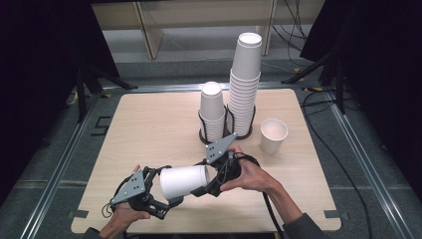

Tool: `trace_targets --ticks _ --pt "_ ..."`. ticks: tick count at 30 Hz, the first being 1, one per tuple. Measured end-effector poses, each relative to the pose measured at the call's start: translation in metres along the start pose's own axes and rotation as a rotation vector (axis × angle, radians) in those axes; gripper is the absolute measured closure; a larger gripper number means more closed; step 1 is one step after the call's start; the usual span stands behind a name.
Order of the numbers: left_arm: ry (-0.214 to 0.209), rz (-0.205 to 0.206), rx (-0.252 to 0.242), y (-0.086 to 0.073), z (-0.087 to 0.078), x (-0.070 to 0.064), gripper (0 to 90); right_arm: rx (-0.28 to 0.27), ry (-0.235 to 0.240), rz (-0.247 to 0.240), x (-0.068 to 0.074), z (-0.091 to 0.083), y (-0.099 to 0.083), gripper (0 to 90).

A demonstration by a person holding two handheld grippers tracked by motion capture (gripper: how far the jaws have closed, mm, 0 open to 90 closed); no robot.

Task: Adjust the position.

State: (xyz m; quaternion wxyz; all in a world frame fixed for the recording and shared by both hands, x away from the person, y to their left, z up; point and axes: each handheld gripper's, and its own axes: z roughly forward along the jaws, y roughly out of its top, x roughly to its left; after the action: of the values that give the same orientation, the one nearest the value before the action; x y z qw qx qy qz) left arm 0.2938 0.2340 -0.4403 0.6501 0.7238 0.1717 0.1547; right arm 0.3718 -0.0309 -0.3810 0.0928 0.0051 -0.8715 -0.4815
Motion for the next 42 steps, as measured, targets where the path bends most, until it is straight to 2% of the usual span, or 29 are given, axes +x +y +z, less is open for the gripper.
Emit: trace_targets --ticks 6,7,11,13,15,16,17,18,19,20,24,26,29,30,31,32,33,35,36,37,38,42 --pt "-0.020 -0.010 0.009 0.001 -0.001 0.002 6.4 0.003 0.007 0.012 -0.001 0.000 -0.001 24.0" --pt "-0.025 -0.007 0.009 0.001 -0.002 0.003 7.3 0.006 -0.004 -0.005 -0.001 -0.001 -0.001 23.9" --pt "-0.038 0.014 0.007 0.003 -0.002 0.002 10.5 0.020 -0.015 -0.010 -0.001 -0.001 -0.002 22.6" --pt "-0.041 0.019 0.016 0.003 -0.003 0.001 11.9 0.042 -0.003 0.011 -0.001 -0.001 -0.003 21.8" --pt "-0.044 0.025 0.020 0.003 -0.003 0.002 12.7 0.044 -0.008 0.002 -0.003 -0.001 -0.005 21.3" --pt "-0.041 0.034 0.027 0.003 -0.003 0.002 12.9 0.057 -0.007 0.040 -0.001 -0.002 -0.006 20.8" --pt "-0.037 0.038 0.035 0.004 -0.003 0.002 13.2 0.066 -0.013 0.044 -0.002 -0.003 -0.006 19.4" --pt "-0.032 0.038 0.042 0.003 -0.003 0.003 13.3 0.071 -0.031 0.027 -0.003 -0.004 -0.006 17.8" --pt "-0.018 0.035 0.049 0.003 -0.002 0.003 13.5 0.086 -0.048 0.042 -0.002 -0.006 -0.007 16.8" --pt "-0.013 0.028 0.068 0.002 -0.002 0.004 13.6 0.087 -0.076 0.009 -0.004 -0.008 -0.006 16.4" --pt "-0.007 0.029 0.127 0.000 0.000 0.005 13.7 0.138 -0.164 -0.023 0.000 -0.014 -0.001 16.3" --pt "-0.009 0.040 0.162 0.000 0.001 0.004 13.7 0.184 -0.205 -0.053 0.004 -0.013 0.002 16.5" --pt "0.001 0.041 0.180 -0.002 0.006 0.001 13.7 0.254 -0.249 -0.078 0.012 -0.008 0.007 16.9" --pt "0.004 0.048 0.203 -0.002 0.006 0.001 13.7 0.261 -0.252 -0.089 0.014 -0.007 0.008 17.0" --pt "-0.003 0.052 0.195 -0.003 0.007 0.001 13.7 0.267 -0.236 -0.122 0.015 -0.004 0.010 17.6" --pt "0.003 0.060 0.221 -0.002 0.007 0.000 13.7 0.272 -0.241 -0.142 0.015 -0.001 0.011 17.5" --pt "0.001 0.058 0.223 -0.002 0.007 -0.001 13.7 0.280 -0.244 -0.115 0.018 0.000 0.012 17.2" --pt "-0.004 0.062 0.232 -0.003 0.009 -0.001 13.7 0.284 -0.228 -0.111 0.018 0.004 0.011 17.6" --pt "-0.007 0.053 0.231 -0.003 0.009 -0.002 13.7 0.288 -0.231 -0.121 0.017 0.006 0.010 17.6" --pt "-0.003 0.059 0.260 -0.002 0.008 -0.002 13.7 0.299 -0.228 -0.123 0.016 0.008 0.009 17.6" --pt "-0.004 0.063 0.268 -0.002 0.008 -0.002 13.7 0.303 -0.216 -0.134 0.015 0.010 0.008 17.7" --pt "-0.007 0.071 0.276 -0.006 0.010 0.000 13.6 0.334 -0.203 -0.155 0.015 0.019 0.005 18.1"
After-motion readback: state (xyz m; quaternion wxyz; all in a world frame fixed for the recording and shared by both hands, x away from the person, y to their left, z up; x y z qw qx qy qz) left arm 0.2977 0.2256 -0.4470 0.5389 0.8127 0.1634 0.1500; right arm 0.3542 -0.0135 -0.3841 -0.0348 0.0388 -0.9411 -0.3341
